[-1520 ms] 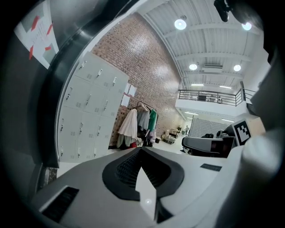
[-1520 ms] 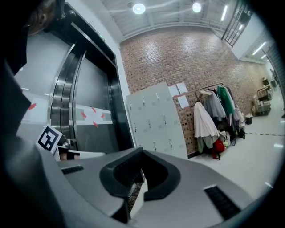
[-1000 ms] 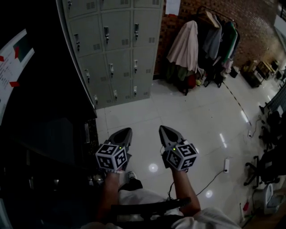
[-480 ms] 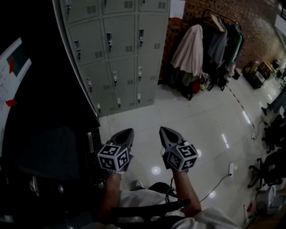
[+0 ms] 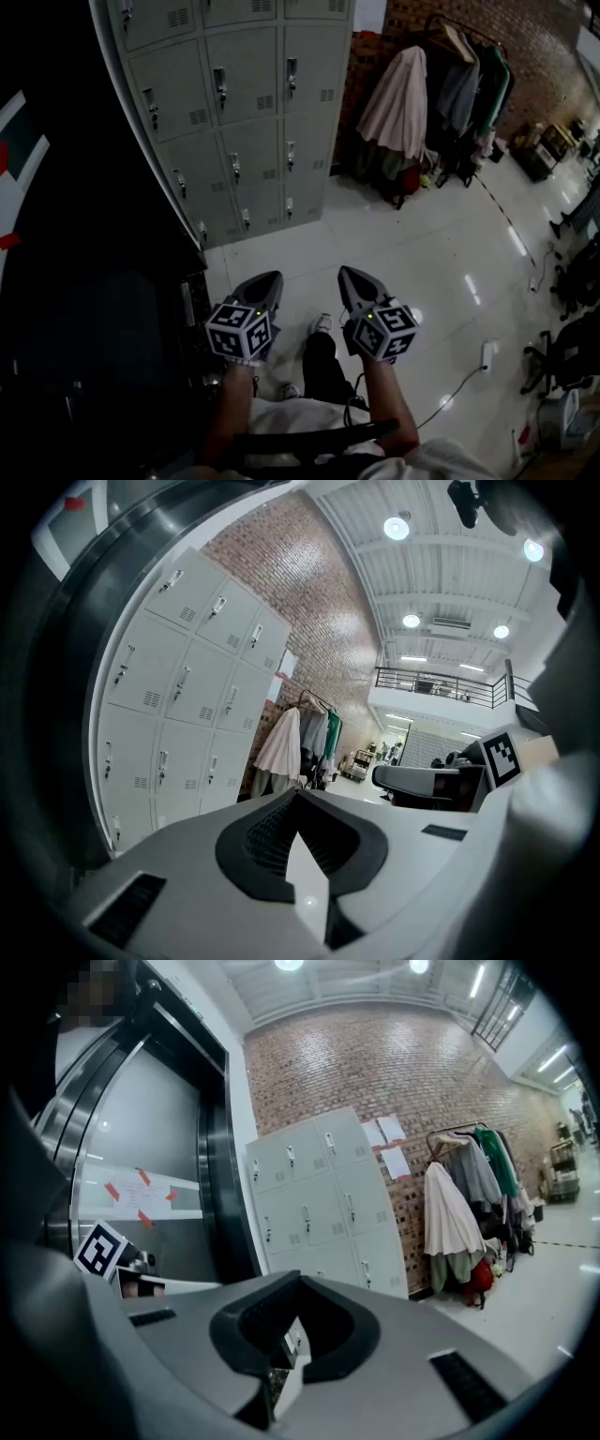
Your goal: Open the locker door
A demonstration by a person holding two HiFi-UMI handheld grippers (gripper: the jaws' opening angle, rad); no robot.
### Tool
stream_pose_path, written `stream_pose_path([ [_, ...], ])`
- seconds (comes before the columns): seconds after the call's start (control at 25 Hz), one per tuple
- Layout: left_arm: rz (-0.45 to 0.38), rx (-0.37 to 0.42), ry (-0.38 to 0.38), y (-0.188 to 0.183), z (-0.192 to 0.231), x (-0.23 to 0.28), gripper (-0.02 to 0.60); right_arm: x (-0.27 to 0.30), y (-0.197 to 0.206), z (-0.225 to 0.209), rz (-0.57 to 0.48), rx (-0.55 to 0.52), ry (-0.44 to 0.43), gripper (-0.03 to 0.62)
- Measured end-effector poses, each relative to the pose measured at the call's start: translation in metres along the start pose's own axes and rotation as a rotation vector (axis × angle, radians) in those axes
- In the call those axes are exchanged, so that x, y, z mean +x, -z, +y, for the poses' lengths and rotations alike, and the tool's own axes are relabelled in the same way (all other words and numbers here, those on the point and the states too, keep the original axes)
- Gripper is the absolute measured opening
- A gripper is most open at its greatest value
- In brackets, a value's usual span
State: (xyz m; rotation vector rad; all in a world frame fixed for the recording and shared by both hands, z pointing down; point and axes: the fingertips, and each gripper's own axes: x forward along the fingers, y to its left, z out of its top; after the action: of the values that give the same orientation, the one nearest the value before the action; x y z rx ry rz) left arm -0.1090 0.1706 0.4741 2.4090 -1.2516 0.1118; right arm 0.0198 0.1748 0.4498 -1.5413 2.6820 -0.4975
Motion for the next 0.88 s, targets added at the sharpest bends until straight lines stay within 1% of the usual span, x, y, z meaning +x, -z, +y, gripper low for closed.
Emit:
stream_pose_path([
  [0.16, 0.005, 0.006, -0.014, -0.008, 0.017, 0.029, -0.002, 0.035, -0.002, -0.016, 0.007, 0.009, -0.027, 0.007],
  [0.28, 0.006, 0.008, -0.021, -0.019, 0.034, 0.055, -0.002, 0.067, -0.012, -0.031, 0.001, 0.015, -0.042, 0.006],
  [0.48, -0.007, 0.026, -0.041, -0.05, 0.059, 0.108, -0.002, 0.121, -0.033, -0.068, -0.011, 0.021, -0.066, 0.006],
  [0.72, -0.034, 0.046, -0.066, -0.094, 0.079, 0.17, -0.002, 0.183, -0.078, -0.11, -0.038, 0.02, -0.106, 0.007],
  [0.88, -0.033, 0.057, -0.069, -0.11, 0.093, 0.211, -0.002, 0.213, -0.087, -0.134, -0.044, 0.025, -0.12, 0.007],
])
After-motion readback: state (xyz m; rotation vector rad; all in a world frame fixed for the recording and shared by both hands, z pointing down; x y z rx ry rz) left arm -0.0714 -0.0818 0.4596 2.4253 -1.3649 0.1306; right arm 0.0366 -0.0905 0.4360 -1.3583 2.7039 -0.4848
